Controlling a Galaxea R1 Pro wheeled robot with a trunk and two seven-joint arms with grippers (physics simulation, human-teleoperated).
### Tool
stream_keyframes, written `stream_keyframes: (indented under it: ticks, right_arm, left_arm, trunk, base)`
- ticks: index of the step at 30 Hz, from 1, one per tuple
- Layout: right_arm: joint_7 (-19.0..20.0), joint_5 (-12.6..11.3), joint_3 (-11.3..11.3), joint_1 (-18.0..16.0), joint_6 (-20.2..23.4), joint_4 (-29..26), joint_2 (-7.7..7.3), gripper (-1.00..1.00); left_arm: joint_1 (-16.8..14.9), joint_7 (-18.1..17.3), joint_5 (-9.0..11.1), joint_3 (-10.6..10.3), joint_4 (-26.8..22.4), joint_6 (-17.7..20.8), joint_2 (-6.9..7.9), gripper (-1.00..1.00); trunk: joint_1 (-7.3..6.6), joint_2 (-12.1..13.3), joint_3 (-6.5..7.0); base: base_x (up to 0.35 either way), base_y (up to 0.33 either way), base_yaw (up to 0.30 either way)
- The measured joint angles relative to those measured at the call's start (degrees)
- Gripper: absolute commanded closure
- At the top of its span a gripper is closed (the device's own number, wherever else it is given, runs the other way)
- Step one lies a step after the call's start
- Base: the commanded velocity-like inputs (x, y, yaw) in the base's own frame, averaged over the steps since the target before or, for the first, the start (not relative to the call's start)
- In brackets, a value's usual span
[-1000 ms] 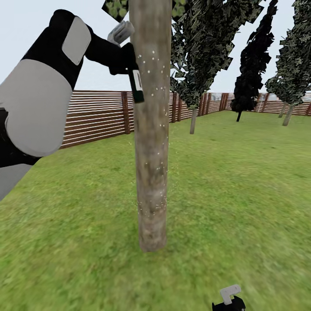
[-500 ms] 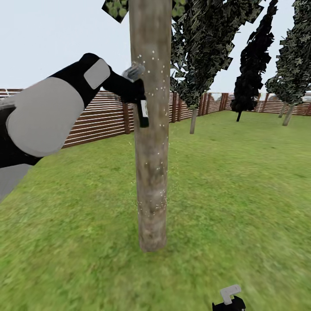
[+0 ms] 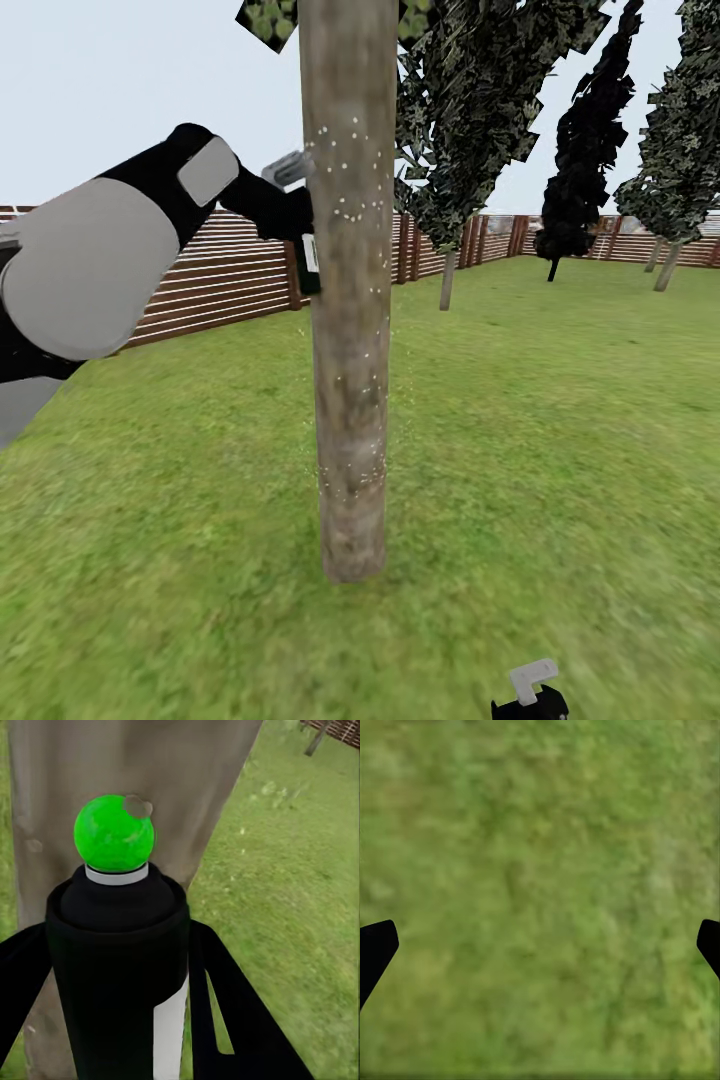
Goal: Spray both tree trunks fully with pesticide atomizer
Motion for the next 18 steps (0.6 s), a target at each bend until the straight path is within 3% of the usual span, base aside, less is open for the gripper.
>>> stream_keyframes:
  ticks: [2, 5, 8, 10, 18]
  right_arm:
    - [0.0, 0.0, 0.0, 0.0, 0.0, 0.0, 0.02, -1.0]
    - [0.0, 0.0, 0.0, 0.0, 0.0, 0.0, 0.01, -1.0]
    - [0.0, 0.0, 0.0, 0.0, 0.0, 0.0, 0.01, -1.0]
    - [0.0, 0.0, 0.0, 0.0, 0.0, 0.0, 0.01, -1.0]
    - [0.0, 0.0, 0.01, 0.0, 0.0, 0.0, 0.04, -1.0]
  left_arm:
    - [0.01, 0.22, 0.0, -0.15, 1.67, -0.25, 0.13, 1.0]
    - [0.28, 0.25, -1.15, -0.24, 3.02, -5.12, 0.03, 1.0]
    - [1.03, 0.11, -1.38, 0.16, 3.38, -6.48, -2.7, 1.0]
    - [1.33, 0.08, -1.6, -0.16, 3.43, -6.63, -3.6, 1.0]
    - [7.51, 0.06, -1.76, -0.25, 3.46, -9.65, -3.61, 1.0]
  trunk:
    - [0.0, 0.0, 0.0]
    - [0.0, 0.0, 0.0]
    - [0.0, 0.0, 0.0]
    - [0.0, 0.0, 0.0]
    - [0.0, 0.0, 0.0]
  base:
    - [0.0, 0.0, 0.0]
    - [0.0, 0.0, 0.0]
    - [0.0, 0.0, 0.0]
    - [0.0, 0.0, 0.0]
    - [0.0, 0.0, 0.0]
